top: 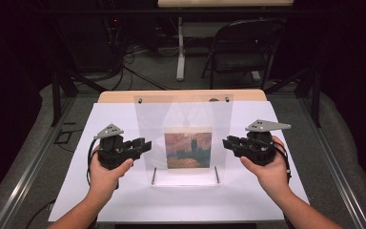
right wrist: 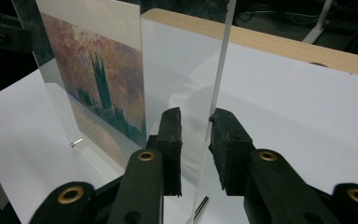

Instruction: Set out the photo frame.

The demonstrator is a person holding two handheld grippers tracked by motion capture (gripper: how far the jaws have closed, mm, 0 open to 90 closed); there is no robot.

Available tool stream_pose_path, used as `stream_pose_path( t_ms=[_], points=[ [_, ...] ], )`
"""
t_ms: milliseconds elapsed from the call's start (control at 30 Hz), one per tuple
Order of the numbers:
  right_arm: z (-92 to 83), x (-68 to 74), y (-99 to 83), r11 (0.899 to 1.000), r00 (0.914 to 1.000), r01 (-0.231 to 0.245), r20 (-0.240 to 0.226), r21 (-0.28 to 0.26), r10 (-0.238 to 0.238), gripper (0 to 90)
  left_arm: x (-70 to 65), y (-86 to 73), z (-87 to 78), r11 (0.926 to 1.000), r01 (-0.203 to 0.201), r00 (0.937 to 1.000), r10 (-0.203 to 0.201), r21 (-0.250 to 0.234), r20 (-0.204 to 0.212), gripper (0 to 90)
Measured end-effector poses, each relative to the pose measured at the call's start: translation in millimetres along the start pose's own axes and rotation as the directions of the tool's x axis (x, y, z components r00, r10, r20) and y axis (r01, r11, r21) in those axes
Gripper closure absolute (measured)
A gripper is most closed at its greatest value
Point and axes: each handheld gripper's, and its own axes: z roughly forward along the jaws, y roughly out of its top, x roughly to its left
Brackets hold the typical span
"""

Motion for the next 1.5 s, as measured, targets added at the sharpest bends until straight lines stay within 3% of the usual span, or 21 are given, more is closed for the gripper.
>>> stream_pose_path(
  t_ms=[467,1033,1333,1500],
  points=[
    [-6.2,7.5,-7.3,1.000,0.9996,0.026,-0.004,-0.013,-0.026,72.2,-4.0,-7.4,-5.5,1.0000,-0.004,0.9999,0.004,-0.009,0.012,62.0],
    [-5.8,5.0,-8.5,1.000,0.9995,0.016,-0.028,-0.015,-0.016,69.2,-0.6,-11.3,-6.2,0.9999,0.015,0.9997,-0.015,0.003,0.017,57.8],
    [-8.3,2.6,-13.7,1.000,0.9978,-0.005,-0.066,0.004,0.006,60.2,5.8,-14.0,-19.8,0.9994,0.029,0.9996,-0.029,-0.019,-0.001,50.9],
    [-14.7,-0.4,-17.8,1.000,0.9989,-0.013,-0.046,-0.009,0.013,54.2,13.3,-19.6,-31.8,0.9986,0.048,0.9987,-0.049,-0.023,-0.017,49.8]
  ],
)
